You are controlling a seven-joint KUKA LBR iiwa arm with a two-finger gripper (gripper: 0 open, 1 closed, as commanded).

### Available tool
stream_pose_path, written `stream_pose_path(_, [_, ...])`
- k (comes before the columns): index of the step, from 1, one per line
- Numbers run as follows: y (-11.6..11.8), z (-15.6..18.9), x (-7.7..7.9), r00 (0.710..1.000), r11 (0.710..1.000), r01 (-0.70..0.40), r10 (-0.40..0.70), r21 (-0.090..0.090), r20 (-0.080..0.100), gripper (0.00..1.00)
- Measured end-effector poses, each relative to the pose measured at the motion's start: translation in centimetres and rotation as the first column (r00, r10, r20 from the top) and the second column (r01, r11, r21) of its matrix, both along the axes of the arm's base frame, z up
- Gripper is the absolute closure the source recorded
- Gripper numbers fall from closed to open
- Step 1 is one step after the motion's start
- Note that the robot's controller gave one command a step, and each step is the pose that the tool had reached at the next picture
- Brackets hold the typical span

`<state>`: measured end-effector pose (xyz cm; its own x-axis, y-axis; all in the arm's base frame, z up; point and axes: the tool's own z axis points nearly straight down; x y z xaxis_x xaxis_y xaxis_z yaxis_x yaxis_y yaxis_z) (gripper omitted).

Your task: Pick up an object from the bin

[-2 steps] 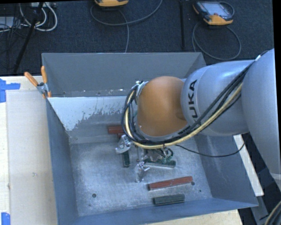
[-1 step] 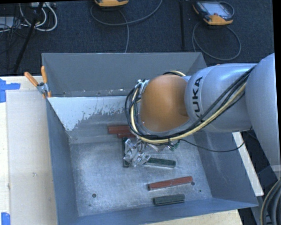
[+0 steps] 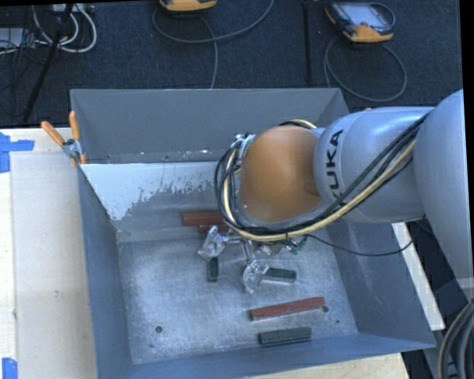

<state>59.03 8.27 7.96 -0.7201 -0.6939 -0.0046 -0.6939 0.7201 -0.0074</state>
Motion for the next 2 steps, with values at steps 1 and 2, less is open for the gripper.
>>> stream_pose_path(1, [0.41, 0.19, 0.40, 1.000, 1.000, 0.001, -0.001, 0.011, 0.020, 1.00])
stream_pose_path(2, [0.10, -0.09, 0.09, 1.000, 1.000, 0.002, -0.003, 0.005, 0.009, 0.00])
